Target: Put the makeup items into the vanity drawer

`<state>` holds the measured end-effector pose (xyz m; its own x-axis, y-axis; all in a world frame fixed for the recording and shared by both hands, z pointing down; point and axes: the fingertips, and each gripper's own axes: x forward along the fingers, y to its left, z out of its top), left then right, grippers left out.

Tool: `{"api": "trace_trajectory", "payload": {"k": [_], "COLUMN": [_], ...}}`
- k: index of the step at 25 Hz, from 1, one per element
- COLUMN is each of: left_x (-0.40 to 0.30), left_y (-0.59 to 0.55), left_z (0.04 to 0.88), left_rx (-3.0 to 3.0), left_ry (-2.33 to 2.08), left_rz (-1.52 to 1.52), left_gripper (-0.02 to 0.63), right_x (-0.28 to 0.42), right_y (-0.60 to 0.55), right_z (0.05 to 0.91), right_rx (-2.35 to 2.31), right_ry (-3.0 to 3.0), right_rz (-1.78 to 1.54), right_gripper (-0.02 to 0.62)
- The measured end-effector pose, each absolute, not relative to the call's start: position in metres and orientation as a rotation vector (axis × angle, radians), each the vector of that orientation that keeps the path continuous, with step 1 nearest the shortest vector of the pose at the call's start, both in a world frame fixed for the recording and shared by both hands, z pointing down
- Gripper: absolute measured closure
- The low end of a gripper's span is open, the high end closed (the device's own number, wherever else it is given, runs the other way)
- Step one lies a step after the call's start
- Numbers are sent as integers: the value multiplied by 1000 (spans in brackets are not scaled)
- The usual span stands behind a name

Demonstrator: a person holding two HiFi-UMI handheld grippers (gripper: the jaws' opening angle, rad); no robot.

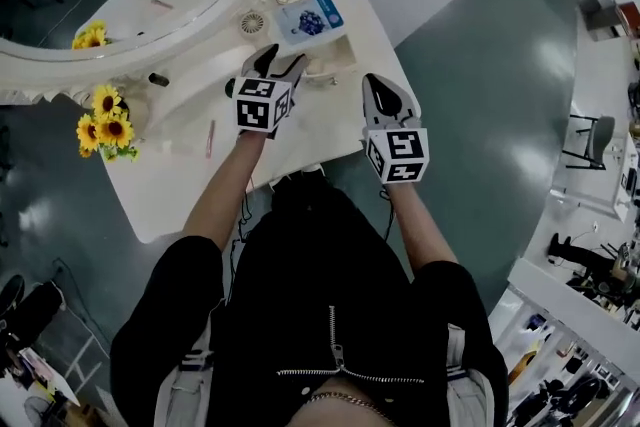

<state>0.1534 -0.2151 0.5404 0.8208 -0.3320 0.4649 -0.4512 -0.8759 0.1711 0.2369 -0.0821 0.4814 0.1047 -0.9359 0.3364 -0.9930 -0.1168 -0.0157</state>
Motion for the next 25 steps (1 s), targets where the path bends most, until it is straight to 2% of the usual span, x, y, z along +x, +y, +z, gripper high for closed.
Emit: {"api": "trace_trajectory", "payload": {"k": [25], "left_x": [-86], "left_y": [-269], "left_z": [440], "left_rx": [2587], "left_ry": [-1306], "left_rz": [336], "left_gripper": [364], "right_x": [94], "right_y": [-201], "right_z": [443], "right_rx": [1710], "right_ry": [-2384], "right_rz": [198], "right_gripper": [588]}}
